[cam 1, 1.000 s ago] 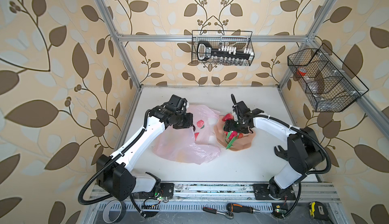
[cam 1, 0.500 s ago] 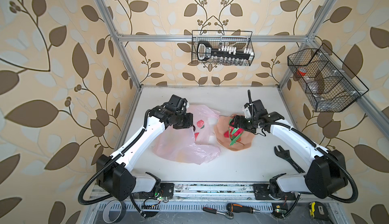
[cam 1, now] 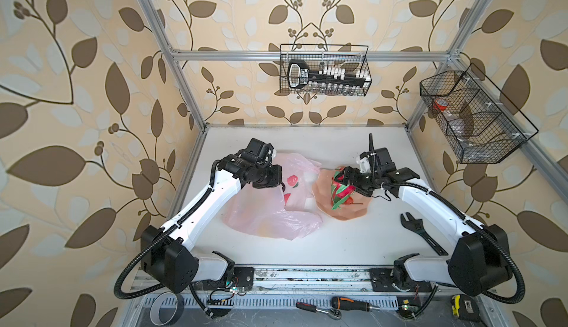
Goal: Place the fruits into the plastic bag
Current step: Pick up the fruit from the plate, then place the fruit in the plastic bag.
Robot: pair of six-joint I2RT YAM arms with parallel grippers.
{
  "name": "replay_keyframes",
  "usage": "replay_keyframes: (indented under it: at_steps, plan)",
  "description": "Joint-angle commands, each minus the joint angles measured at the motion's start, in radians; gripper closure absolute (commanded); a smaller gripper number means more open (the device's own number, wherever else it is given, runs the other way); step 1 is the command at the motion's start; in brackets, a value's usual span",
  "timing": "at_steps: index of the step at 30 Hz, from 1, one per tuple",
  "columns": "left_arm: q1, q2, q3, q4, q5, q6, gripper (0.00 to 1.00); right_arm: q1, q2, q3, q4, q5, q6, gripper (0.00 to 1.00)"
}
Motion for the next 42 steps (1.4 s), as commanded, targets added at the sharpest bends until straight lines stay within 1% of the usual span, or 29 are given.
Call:
replay_keyframes:
  at_steps: [1, 5, 12, 19, 23, 28, 32, 37, 42]
  plan:
    - [-0.011, -0.028, 0.016, -0.007, 0.018, 0.001, 1.0, 0.014, -0.018, -0.015, 0.125, -0.031, 0.091, 0.37]
    - [-0.012, -0.03, 0.014, -0.006, 0.017, 0.001, 1.0, 0.07, 0.0, -0.015, 0.194, 0.029, 0.182, 0.37]
    - [-0.011, -0.034, 0.012, -0.005, 0.021, -0.004, 1.0, 0.231, 0.033, -0.02, 0.297, 0.222, 0.352, 0.38]
    - [-0.011, -0.036, 0.012, -0.001, 0.027, -0.006, 1.0, 0.349, 0.049, -0.028, 0.323, 0.349, 0.414, 0.4]
    - [-0.011, -0.025, 0.021, 0.007, 0.04, -0.01, 1.0, 0.412, 0.051, -0.052, 0.35, 0.374, 0.451, 0.4]
    - [-0.011, -0.006, 0.045, 0.013, 0.054, -0.013, 1.0, 0.492, 0.064, -0.079, 0.387, 0.374, 0.502, 0.41]
    - [-0.011, 0.004, 0.057, 0.013, 0.059, -0.014, 1.0, 0.535, 0.062, -0.098, 0.403, 0.371, 0.529, 0.41]
    - [-0.013, 0.006, 0.053, 0.015, 0.063, -0.016, 1.0, 0.552, 0.075, -0.137, 0.472, 0.338, 0.561, 0.41]
    - [-0.012, -0.003, 0.046, 0.01, 0.063, -0.012, 1.0, 0.547, 0.098, -0.146, 0.532, 0.31, 0.565, 0.41]
